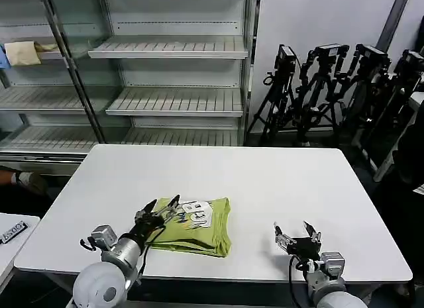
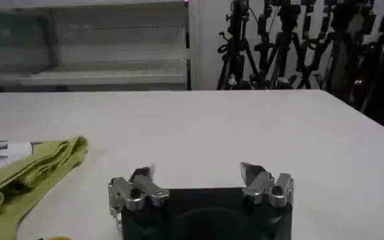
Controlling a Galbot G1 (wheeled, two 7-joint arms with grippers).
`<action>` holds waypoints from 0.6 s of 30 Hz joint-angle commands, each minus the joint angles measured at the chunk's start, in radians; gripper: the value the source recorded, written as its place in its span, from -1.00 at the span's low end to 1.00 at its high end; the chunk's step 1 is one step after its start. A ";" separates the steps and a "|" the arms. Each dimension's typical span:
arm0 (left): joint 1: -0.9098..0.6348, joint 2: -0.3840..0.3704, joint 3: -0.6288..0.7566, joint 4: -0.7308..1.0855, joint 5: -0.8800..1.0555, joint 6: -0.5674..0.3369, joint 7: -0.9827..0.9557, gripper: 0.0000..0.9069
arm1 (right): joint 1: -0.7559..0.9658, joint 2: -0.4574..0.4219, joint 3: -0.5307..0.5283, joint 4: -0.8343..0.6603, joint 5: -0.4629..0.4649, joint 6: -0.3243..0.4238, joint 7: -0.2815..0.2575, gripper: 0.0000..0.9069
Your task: Fold and organize the clothes.
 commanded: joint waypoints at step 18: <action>-0.011 0.023 -0.013 0.200 -0.120 0.088 0.085 1.00 | -0.019 0.004 0.020 0.023 -0.006 -0.006 0.006 1.00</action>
